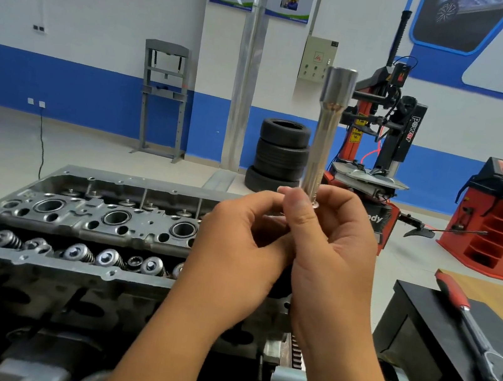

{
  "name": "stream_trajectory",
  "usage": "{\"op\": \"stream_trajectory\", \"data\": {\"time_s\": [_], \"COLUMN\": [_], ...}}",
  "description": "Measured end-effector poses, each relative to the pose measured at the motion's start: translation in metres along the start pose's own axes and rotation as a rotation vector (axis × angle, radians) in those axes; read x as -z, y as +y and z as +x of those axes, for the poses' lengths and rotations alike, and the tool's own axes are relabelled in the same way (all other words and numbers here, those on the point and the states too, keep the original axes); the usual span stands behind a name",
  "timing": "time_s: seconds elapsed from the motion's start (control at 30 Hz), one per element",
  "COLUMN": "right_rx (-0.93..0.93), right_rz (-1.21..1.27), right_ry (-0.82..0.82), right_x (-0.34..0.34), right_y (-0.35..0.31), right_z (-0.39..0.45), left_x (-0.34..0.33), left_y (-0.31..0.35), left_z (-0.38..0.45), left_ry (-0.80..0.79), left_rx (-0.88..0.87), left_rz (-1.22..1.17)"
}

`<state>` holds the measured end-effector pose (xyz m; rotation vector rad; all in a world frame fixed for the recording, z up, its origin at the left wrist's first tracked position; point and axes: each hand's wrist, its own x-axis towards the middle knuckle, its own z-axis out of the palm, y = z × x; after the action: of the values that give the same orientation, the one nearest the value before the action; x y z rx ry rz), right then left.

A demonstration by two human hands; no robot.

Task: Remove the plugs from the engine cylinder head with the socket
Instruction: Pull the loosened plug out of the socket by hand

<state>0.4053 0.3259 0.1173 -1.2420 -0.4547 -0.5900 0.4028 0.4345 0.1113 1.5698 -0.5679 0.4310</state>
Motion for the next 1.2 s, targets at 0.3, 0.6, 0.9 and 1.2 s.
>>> {"op": "stream_trajectory", "data": {"time_s": [0.3, 0.6, 0.9, 1.2], "right_rx": [-0.025, -0.038, -0.005, 0.021], "right_rz": [0.017, 0.008, 0.004, -0.038], "right_ry": [0.002, 0.008, 0.021, 0.022], "right_x": [0.001, 0.003, -0.001, -0.005], "right_y": [0.002, 0.0, -0.002, -0.002], "right_z": [0.004, 0.003, 0.001, 0.0], "left_x": [-0.002, -0.002, -0.004, -0.009], "left_y": [0.003, 0.005, 0.005, 0.007], "left_z": [-0.002, -0.002, -0.002, -0.004], "left_ry": [-0.009, -0.039, 0.061, 0.071], "left_rx": [0.009, 0.005, 0.0, -0.026], "left_rz": [0.046, 0.08, 0.104, 0.155]}}
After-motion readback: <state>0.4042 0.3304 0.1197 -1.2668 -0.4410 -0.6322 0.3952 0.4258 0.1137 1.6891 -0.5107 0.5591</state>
